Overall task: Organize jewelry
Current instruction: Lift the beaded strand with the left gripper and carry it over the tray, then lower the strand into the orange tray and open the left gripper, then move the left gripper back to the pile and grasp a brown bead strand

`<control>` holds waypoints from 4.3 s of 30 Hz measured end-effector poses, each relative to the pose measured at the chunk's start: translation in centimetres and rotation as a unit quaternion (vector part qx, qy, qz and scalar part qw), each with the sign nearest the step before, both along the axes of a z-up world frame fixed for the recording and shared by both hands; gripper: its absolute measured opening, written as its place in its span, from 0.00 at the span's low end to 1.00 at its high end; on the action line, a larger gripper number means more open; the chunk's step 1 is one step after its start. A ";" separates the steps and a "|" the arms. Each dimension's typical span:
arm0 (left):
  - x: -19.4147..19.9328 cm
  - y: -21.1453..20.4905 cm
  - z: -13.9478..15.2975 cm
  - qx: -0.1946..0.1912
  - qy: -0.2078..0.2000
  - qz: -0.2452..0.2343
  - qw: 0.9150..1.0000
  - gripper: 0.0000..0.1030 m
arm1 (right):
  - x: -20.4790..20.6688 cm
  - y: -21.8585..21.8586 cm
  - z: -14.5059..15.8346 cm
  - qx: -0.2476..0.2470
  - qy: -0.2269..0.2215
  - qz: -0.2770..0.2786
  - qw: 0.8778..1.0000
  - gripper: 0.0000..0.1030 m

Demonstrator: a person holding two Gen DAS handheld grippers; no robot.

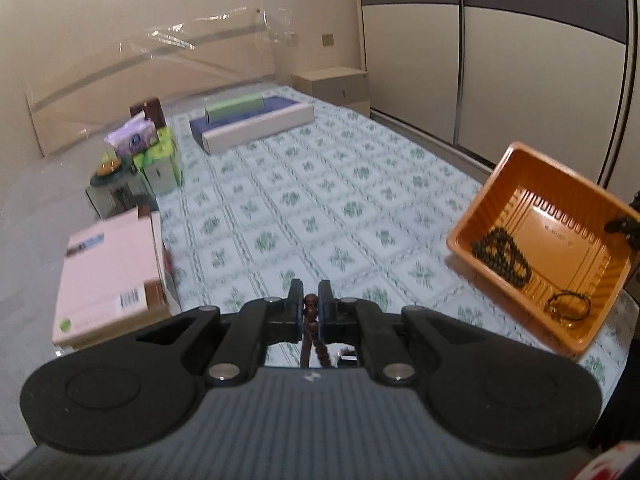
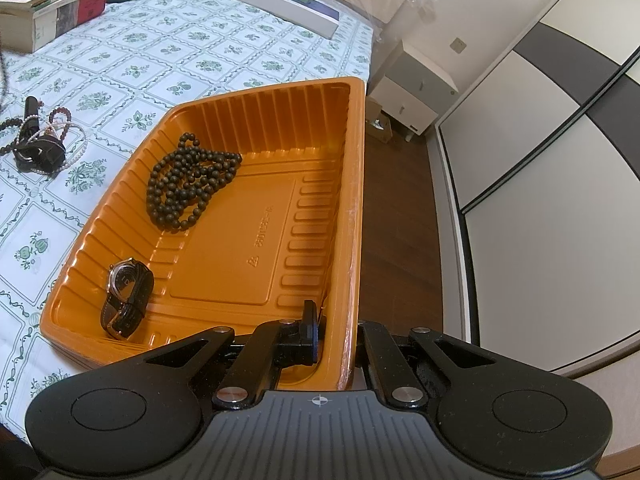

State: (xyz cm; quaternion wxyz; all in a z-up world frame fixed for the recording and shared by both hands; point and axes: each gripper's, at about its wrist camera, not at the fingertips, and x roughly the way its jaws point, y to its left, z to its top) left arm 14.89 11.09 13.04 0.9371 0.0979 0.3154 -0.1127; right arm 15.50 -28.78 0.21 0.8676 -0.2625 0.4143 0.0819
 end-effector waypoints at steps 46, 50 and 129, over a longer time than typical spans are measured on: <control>8.4 -28.3 0.3 -0.008 0.043 -0.240 0.970 0.06 | -0.1 -0.2 0.2 0.007 -0.001 0.002 1.000 0.03; 9.4 -29.0 -2.0 -0.004 0.066 -0.230 0.971 0.06 | 0.0 -0.3 0.2 0.008 -0.001 0.002 1.000 0.03; -1.2 -7.0 -18.3 0.038 0.112 -0.045 0.992 0.19 | -0.1 -0.7 -0.1 0.011 -0.001 -0.004 1.000 0.03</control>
